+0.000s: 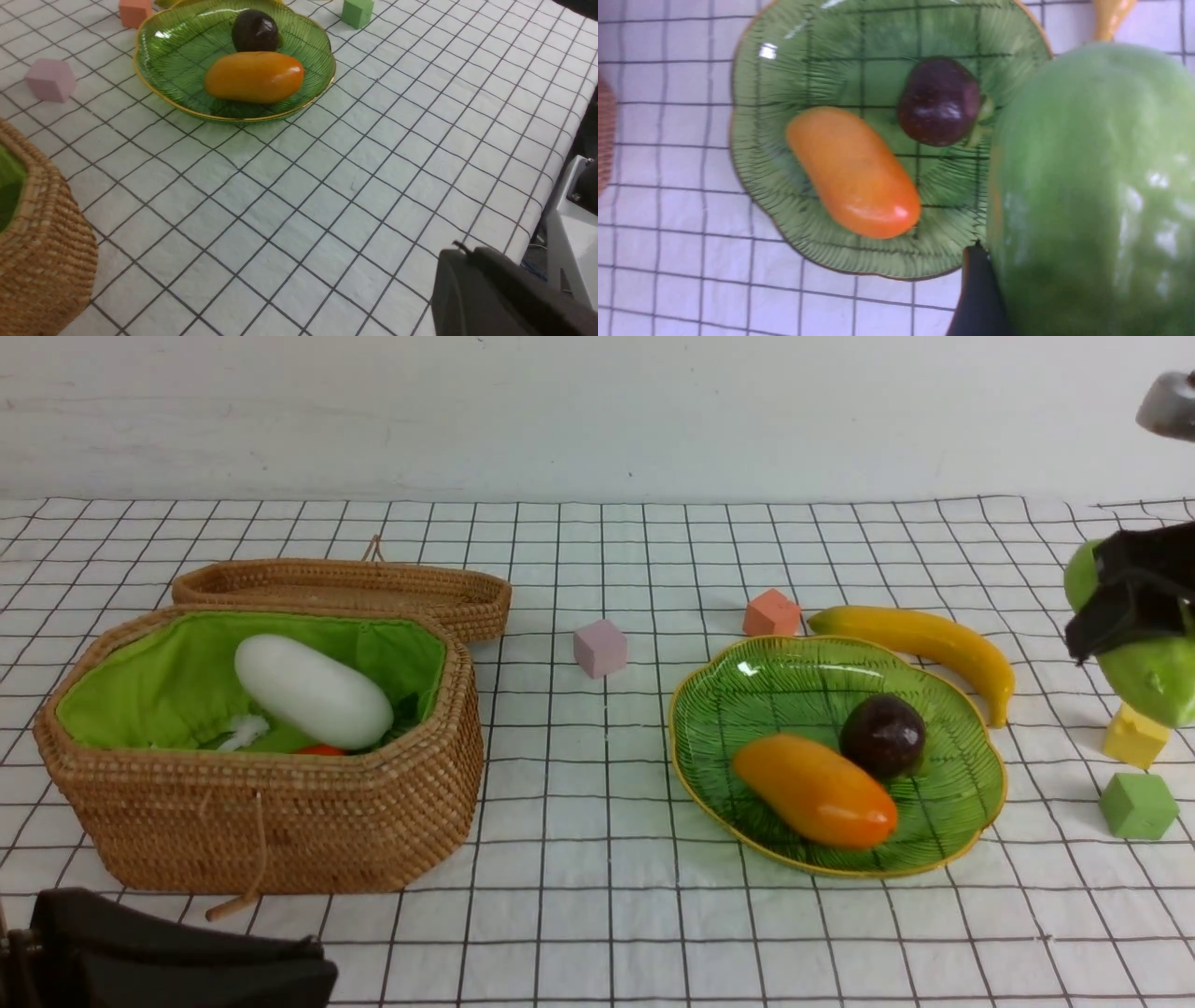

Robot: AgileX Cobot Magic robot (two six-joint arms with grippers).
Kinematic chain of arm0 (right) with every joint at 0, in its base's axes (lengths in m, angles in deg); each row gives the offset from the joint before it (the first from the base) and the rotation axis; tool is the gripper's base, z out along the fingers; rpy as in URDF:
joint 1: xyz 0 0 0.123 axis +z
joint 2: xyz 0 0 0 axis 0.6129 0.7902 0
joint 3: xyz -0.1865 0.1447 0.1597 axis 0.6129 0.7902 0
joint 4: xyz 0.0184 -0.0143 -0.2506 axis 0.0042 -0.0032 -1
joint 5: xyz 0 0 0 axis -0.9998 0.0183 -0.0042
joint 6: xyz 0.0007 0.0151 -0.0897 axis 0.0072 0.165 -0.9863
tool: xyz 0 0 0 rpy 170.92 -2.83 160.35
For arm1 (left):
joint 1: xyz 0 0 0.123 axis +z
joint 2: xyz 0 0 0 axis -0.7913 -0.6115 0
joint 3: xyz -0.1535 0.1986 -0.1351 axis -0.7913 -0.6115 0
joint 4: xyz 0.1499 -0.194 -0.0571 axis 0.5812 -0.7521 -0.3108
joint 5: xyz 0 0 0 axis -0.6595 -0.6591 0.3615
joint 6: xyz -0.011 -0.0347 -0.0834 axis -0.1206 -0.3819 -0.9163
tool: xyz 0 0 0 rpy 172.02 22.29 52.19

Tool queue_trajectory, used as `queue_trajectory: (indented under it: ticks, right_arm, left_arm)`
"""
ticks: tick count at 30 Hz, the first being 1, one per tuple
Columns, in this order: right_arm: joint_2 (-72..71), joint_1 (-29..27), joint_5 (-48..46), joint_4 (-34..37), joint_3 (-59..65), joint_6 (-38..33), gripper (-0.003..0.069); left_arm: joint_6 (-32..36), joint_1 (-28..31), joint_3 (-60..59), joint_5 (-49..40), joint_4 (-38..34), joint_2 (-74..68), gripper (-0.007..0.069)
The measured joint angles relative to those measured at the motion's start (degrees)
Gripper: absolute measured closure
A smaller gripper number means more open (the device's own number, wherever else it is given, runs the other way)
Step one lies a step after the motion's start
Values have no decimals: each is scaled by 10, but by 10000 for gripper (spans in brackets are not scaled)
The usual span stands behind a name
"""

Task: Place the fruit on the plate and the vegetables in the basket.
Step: Take a chayote with your right arm and place it on the basket on the left.

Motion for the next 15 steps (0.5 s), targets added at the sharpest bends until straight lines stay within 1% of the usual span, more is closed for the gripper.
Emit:
queue_trajectory:
  ticks: [2, 6, 10, 15]
  right_arm:
    - [-4, 8, -2, 11, 0, -12, 204]
    - [-7, 55, -2, 30, 0, -50, 204]
    - [-7, 95, 17, 35, 0, -61, 204]
    - [-7, 105, 35, 36, 0, -62, 204]
  left_arm:
    - [-11, 0, 0, 3, 9, 0, 630]
    - [-38, 0, 0, 23, 36, 0, 630]
    - [-46, 0, 0, 33, 45, 0, 630]
    - [-48, 0, 0, 33, 46, 0, 630]
